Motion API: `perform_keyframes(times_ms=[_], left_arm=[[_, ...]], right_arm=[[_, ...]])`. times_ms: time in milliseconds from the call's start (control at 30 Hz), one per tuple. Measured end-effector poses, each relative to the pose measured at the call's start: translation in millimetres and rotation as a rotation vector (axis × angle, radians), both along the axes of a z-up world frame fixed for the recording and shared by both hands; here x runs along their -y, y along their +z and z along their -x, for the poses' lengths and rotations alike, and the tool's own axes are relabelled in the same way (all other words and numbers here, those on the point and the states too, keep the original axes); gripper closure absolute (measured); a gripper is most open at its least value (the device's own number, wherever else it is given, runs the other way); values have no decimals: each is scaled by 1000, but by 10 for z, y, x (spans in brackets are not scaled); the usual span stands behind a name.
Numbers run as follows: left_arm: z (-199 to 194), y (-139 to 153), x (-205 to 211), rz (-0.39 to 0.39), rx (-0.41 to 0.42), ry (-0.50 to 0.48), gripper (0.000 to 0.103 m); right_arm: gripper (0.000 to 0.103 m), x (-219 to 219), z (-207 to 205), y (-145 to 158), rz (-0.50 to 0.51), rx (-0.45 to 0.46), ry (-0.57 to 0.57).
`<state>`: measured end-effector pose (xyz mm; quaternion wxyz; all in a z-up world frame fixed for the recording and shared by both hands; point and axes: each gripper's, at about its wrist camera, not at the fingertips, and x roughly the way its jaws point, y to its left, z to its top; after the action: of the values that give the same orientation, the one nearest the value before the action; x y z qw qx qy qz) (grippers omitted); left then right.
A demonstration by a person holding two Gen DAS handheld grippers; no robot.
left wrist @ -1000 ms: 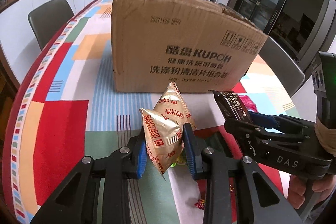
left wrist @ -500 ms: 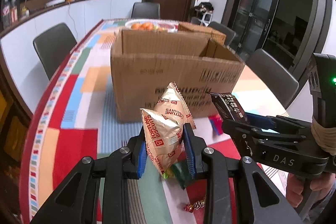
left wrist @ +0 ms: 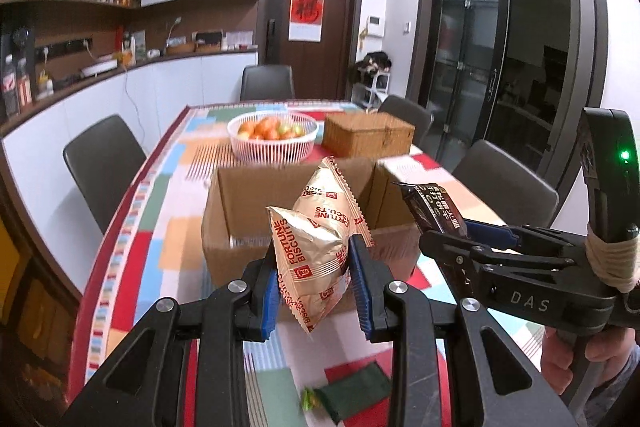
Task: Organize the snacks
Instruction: 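Carry the cookie bag and cracker pack into the box and open both tools, then move both open tools back toward the green packets on the table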
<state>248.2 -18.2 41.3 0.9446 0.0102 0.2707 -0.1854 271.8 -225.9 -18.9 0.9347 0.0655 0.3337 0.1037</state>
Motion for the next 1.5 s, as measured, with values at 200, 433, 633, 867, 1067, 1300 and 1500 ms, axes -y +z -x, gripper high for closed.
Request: perform_keyframes(times_ms=[200,433,633,867,1067,1300,1500], left_arm=[[-128,223,56,0,58,-3,72],[-381,359,40,-5,81,11,72],[-645,367,2,-7,56,27,72],[-968,201,-9,-17,-26,38,72],[-1168,48,29,-48,-72,51,71],[-1094,11,-23,-69,-54,82,46],[-703,54,-81,-75,-22,84,41]], right_arm=[[53,32,-142,261,0,56,-16],[53,66,-389,439,-7,75,-12],[53,13,-717,433,7,39,8],[53,-63,-1050,365,40,6,15],[53,-129,-1232,294,54,-21,15],[35,-158,-1245,258,81,-11,-7],[35,-156,-880,329,91,58,20]])
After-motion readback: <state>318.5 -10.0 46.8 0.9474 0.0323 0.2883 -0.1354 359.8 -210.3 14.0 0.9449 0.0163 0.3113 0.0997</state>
